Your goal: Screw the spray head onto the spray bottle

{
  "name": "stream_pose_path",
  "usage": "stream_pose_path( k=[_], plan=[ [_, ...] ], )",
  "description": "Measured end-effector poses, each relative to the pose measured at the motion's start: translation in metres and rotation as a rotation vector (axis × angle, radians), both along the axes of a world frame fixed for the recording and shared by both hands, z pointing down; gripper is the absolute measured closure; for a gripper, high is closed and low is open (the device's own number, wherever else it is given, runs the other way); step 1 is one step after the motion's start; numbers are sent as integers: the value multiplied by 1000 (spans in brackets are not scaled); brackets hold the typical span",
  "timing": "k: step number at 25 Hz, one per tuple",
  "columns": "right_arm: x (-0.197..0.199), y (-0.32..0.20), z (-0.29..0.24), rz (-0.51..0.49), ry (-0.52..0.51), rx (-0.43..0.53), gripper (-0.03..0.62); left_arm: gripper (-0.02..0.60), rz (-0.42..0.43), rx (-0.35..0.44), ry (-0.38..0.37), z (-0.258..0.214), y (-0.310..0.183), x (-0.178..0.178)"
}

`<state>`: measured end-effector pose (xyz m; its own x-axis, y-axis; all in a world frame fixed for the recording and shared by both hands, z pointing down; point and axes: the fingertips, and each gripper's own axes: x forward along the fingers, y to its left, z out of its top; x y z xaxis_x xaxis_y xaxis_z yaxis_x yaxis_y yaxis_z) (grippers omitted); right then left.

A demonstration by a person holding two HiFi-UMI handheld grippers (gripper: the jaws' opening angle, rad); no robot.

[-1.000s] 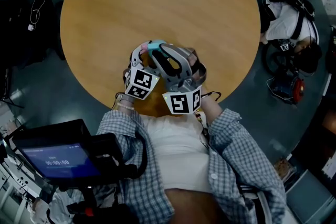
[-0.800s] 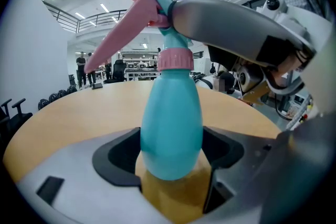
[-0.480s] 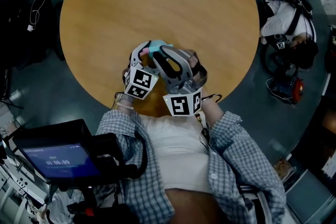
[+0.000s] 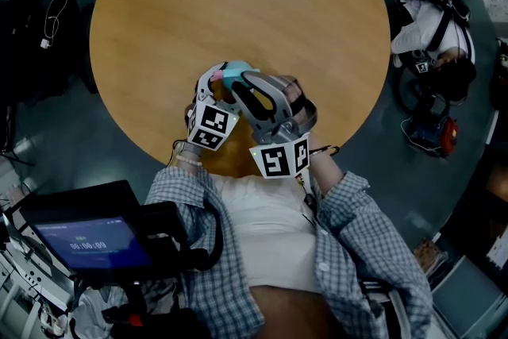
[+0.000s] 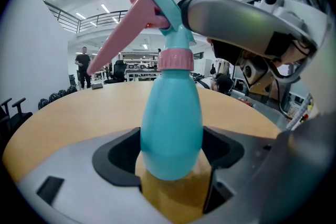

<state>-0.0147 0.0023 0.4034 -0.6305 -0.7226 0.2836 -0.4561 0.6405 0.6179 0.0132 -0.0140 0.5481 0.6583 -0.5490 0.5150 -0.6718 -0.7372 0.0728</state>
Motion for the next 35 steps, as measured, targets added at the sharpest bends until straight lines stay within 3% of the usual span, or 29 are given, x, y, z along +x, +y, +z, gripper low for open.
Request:
stream_pose_path(
  k=[4,7,11,14,16,25,28,32,35],
  plan=[
    [2,2,-5,-1,-38,-36,479,209,-3,2,4,0,-1,1],
    [18,6,-9,18,-120,-129,479,209,-3,2,5,0,0,1],
    [37,12,7,-7,-291,-398,477,209,-1,4,6,-1,0,0],
    [36,14,32,-33,-411,-637,410,209,1,3,7,1,-1,0],
    [34,10,41,-70,-463,-708,404,209,5,1,8,2,0,0],
    [14,-15,48,-325,-379,-752,407,209,21,-4,9,3,3,-2],
    [8,-14,43,-374,-379,-745,477,209,15,-6,21,2,1,-2],
    [8,-9,41,-337,-396,-719,479,209,17,2,9,0,2,-3],
    [7,-8,39,-209,-433,-650,480,209,1,4,8,-1,2,-4]
  ],
)
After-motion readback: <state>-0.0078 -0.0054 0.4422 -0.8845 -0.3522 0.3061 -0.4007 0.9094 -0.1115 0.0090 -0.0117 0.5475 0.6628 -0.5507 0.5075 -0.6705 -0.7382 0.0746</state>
